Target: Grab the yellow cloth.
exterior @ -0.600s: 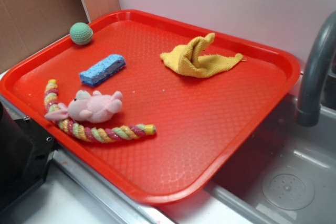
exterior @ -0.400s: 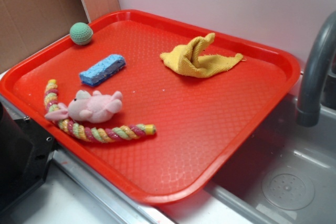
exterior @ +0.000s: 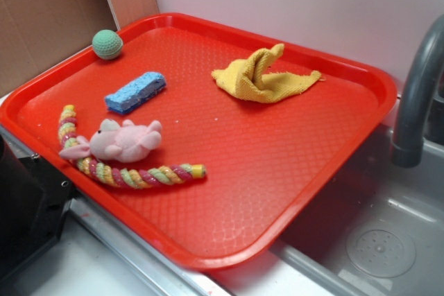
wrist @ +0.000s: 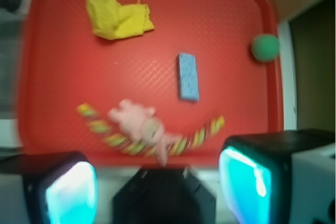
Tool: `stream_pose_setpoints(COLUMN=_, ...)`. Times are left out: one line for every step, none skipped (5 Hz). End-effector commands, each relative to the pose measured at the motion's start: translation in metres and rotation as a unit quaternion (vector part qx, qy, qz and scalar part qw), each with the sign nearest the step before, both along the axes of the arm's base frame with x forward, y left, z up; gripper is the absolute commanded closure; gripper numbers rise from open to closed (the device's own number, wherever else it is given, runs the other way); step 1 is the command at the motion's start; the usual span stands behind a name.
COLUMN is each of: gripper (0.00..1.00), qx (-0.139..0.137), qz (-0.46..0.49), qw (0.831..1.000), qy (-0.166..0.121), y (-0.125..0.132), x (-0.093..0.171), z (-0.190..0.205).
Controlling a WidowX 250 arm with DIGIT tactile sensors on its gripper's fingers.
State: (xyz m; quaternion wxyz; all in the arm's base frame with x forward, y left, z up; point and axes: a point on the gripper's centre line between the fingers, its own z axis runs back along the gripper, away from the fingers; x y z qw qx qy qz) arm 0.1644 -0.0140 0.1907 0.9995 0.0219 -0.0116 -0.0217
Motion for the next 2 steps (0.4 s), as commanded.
stream_pose_setpoints(gripper=0.00, qx=-0.009, qz=-0.120, qw=0.990, qy=-0.076, y=-0.009, x=0.096, z=-0.046)
stream_pose_setpoints(gripper=0.00, qx=-0.003, qz=-0.217, qw=0.973, qy=-0.080, y=-0.006, x=0.127, z=-0.075)
